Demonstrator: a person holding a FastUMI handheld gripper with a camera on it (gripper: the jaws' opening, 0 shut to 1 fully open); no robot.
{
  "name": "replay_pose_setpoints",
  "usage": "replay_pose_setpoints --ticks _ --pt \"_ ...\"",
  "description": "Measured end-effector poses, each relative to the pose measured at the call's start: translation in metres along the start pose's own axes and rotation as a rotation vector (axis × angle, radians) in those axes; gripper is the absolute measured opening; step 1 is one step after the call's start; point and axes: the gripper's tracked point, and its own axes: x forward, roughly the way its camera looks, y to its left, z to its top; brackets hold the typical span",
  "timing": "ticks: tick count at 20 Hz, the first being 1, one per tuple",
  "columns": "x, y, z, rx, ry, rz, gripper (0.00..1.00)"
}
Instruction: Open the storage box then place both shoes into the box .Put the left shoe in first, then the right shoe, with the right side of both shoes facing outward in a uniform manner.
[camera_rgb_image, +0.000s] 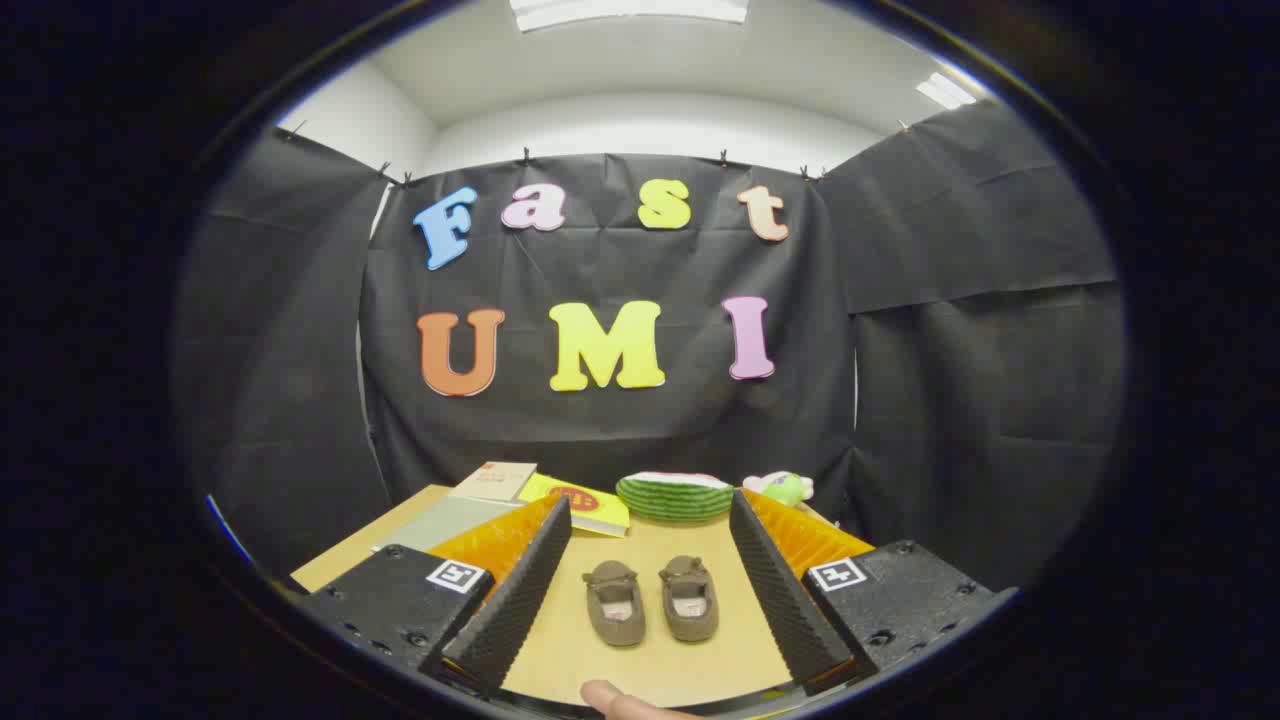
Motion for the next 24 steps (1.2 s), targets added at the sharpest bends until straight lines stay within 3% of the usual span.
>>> replay_pose_setpoints --ticks 14,24 --pt "0.021 0.003 -0.024 0.004 0.051 0.018 1.00" --pt "0.131 0.031 -0.120 0.122 0.375 0.130 1.00"
